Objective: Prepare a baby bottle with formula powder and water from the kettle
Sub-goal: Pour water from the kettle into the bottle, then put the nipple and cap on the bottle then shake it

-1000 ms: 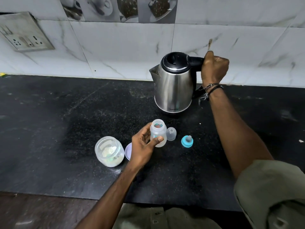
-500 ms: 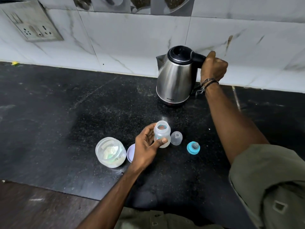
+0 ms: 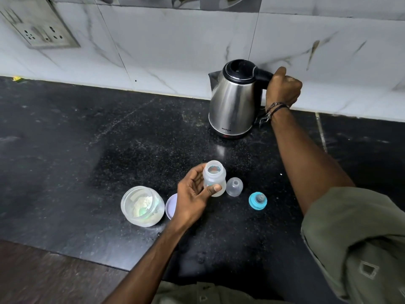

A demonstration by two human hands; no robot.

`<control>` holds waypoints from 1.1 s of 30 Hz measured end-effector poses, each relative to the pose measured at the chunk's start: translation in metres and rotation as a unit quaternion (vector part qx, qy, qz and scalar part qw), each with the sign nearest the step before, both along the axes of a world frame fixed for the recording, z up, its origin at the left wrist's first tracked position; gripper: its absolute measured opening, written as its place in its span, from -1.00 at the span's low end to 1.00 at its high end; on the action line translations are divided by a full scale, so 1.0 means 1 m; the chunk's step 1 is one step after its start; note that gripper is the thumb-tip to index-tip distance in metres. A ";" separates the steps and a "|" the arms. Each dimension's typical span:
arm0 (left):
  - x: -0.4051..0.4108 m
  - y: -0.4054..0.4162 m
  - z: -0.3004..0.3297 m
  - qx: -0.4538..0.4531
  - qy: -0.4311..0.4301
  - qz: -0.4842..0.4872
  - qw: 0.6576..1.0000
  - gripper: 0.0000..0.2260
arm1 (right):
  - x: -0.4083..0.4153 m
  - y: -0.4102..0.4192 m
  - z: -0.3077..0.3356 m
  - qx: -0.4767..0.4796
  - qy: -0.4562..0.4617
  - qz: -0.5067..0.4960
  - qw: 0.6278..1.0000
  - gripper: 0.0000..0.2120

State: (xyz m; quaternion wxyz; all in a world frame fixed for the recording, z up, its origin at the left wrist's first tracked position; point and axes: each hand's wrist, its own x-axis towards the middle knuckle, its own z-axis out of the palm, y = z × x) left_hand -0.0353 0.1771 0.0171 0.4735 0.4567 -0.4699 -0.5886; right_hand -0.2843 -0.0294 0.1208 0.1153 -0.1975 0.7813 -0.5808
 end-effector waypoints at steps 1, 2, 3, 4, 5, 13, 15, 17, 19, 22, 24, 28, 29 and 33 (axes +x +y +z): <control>0.000 0.000 0.000 0.000 0.002 0.001 1.000 -0.47 | 0.000 -0.001 -0.001 0.000 0.001 0.002 1.000 -0.55; 0.000 0.000 0.000 0.002 0.003 0.001 1.000 -0.47 | 0.000 -0.001 -0.002 0.000 0.003 0.003 1.000 -0.54; 0.000 0.000 0.000 0.003 0.003 0.001 1.000 -0.47 | 0.000 -0.002 -0.003 0.001 0.005 0.005 1.000 -0.54; 0.000 0.000 0.001 0.004 0.002 0.002 1.000 -0.48 | 0.000 -0.003 -0.005 0.003 0.007 0.006 1.000 -0.54; 0.000 0.000 0.002 0.005 0.000 0.004 1.000 -0.47 | 0.001 -0.003 -0.006 0.004 0.008 0.007 1.000 -0.54; 0.002 0.001 0.001 0.009 -0.003 0.010 1.000 -0.50 | 0.001 -0.004 -0.009 -0.001 -0.006 0.017 1.000 -0.53; 0.001 0.001 0.002 0.009 -0.005 0.011 1.000 -0.50 | 0.001 -0.004 -0.009 -0.006 -0.002 0.024 1.000 -0.53; 0.000 0.003 0.003 0.009 -0.005 0.012 1.000 -0.49 | 0.001 -0.002 -0.009 -0.007 0.003 0.034 0.999 -0.53; 0.000 0.004 0.004 0.009 -0.003 0.013 1.000 -0.50 | 0.000 0.001 -0.007 -0.001 0.003 0.051 0.999 -0.55; -0.001 0.007 0.007 0.007 -0.004 0.014 1.000 -0.48 | -0.005 0.006 -0.006 0.016 0.008 0.078 0.997 -0.57; 0.000 0.008 0.008 0.006 -0.009 0.011 1.000 -0.48 | -0.007 0.011 -0.007 0.022 0.036 0.094 0.995 -0.57; 0.002 0.013 0.007 -0.002 -0.010 0.011 1.000 -0.48 | -0.008 0.029 -0.009 -0.032 0.063 0.053 0.996 -0.73; 0.002 0.015 0.008 -0.006 -0.008 0.011 1.000 -0.47 | -0.007 0.035 -0.009 -0.055 0.069 0.033 0.996 -0.77; 0.005 0.021 0.012 -0.015 -0.002 0.006 1.000 -0.47 | -0.005 0.065 -0.012 -0.147 0.094 0.014 0.984 -0.87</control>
